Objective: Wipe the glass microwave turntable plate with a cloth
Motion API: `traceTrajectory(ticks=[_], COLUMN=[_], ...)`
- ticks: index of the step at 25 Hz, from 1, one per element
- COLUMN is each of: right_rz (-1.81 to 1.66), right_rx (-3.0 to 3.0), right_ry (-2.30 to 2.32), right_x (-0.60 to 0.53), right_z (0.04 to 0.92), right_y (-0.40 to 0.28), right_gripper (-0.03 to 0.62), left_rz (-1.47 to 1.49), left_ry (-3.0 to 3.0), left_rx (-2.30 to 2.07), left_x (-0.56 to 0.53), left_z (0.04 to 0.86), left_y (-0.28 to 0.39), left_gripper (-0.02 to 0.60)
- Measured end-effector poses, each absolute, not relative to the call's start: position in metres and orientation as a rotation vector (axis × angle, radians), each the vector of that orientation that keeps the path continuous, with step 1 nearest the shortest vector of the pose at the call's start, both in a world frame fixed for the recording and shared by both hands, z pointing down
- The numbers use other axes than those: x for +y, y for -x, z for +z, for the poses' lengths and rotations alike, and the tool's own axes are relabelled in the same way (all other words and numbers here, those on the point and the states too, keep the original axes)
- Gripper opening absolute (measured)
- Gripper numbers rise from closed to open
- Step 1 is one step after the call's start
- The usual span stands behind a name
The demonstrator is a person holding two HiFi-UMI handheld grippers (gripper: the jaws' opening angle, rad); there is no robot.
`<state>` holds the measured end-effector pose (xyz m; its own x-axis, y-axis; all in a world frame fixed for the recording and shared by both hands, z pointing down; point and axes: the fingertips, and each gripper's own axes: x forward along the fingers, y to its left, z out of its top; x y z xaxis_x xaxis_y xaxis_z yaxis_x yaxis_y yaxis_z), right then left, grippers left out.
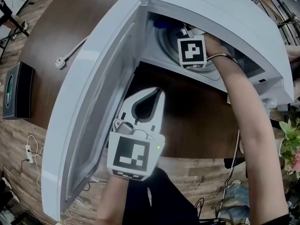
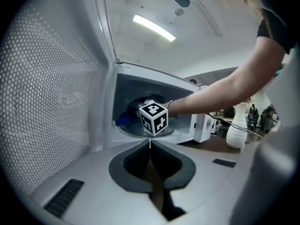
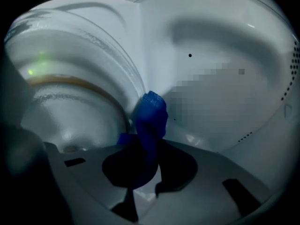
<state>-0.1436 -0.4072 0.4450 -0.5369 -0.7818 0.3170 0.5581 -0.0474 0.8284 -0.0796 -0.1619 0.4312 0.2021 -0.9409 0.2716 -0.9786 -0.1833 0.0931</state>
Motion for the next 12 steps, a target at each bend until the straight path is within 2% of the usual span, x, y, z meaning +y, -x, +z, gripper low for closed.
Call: traceTrajectory(ticks=[12], right_rz=[-1.657], right_rx=[-0.924], right_ry=[-0.041], right_x=[-0.435], right_z=[0.469], right_y=[0.106], right_gripper=[0.052], left_rz=[0.234], left_ry=[-2.226], left_rx=[-1.795], left_x=[-0.16], left_z=[0.434], left_y=[0.075], left_gripper=[0.009])
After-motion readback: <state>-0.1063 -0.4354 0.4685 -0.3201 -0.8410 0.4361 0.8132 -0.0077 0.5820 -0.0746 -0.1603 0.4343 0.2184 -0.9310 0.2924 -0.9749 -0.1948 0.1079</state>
